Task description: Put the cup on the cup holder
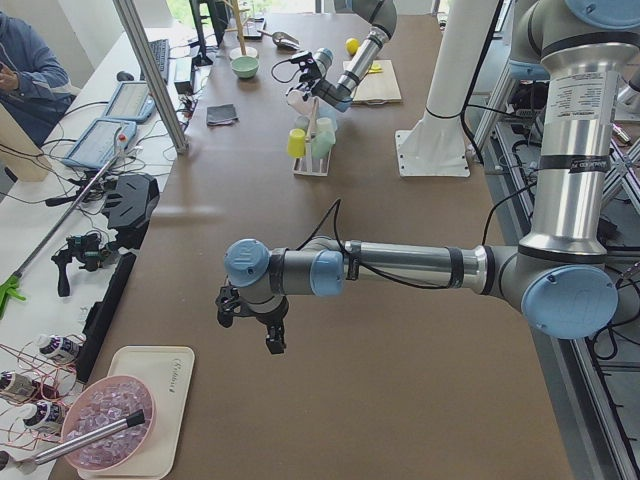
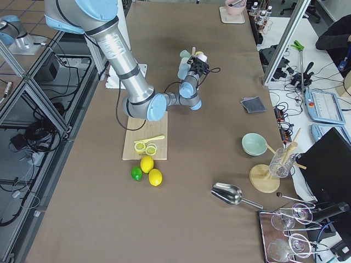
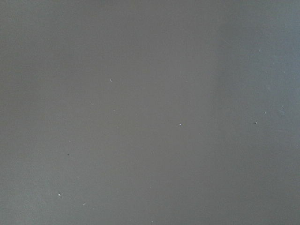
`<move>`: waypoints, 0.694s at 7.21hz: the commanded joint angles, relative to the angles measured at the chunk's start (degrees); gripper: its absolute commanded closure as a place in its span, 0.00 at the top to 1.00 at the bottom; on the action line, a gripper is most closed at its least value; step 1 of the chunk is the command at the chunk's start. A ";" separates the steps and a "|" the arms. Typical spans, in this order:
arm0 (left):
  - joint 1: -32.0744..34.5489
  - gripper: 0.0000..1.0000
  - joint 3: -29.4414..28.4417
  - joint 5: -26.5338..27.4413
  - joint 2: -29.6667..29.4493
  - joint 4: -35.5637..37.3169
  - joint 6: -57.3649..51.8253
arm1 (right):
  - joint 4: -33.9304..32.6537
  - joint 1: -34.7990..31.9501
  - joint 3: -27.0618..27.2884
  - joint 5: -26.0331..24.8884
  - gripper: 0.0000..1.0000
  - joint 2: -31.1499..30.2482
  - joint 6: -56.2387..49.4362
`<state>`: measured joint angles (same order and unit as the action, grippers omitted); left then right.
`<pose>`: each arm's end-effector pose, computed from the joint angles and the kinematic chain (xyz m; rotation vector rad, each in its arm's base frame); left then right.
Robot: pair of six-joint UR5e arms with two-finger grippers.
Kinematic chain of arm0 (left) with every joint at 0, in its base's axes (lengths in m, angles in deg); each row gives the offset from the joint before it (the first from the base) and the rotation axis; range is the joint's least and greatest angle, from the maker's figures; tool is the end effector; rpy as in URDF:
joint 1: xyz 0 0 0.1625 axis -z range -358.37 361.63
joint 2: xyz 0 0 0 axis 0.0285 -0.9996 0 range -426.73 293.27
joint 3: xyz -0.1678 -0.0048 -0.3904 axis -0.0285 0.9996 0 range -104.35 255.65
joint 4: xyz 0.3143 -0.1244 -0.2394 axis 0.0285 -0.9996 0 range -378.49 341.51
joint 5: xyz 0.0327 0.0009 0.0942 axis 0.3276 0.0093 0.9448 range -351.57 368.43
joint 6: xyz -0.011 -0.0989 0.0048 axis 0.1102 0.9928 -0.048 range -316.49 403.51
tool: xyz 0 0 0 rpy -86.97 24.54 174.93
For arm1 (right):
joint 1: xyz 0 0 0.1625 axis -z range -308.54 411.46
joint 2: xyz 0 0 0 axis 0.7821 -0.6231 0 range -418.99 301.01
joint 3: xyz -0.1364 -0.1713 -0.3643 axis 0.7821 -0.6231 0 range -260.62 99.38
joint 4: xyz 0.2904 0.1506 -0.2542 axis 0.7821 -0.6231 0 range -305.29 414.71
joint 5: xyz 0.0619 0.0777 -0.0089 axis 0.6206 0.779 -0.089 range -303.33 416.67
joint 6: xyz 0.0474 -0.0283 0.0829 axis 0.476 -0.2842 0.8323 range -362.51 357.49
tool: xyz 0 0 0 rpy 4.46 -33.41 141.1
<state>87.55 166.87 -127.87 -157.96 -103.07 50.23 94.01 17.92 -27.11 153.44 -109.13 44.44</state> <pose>-0.0258 -0.5001 0.6444 -0.1248 0.7997 -0.0645 -0.4906 -0.4711 0.3254 1.3896 -1.8569 -0.2208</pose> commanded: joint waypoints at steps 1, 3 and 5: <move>0.13 0.98 1.41 1.12 0.17 1.44 -0.04 | 0.07 -0.04 0.11 0.00 0.00 -0.04 0.07; 0.22 0.98 2.64 1.30 0.79 1.61 -0.04 | 0.07 0.05 0.11 -1.48 0.99 -0.04 0.33; 0.05 0.98 2.73 1.30 0.62 4.85 -0.04 | 0.07 -0.03 0.20 -2.19 1.00 0.22 0.33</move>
<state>87.69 169.47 -126.58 -157.28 -100.07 50.19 94.09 17.94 -26.98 151.79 -109.00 44.76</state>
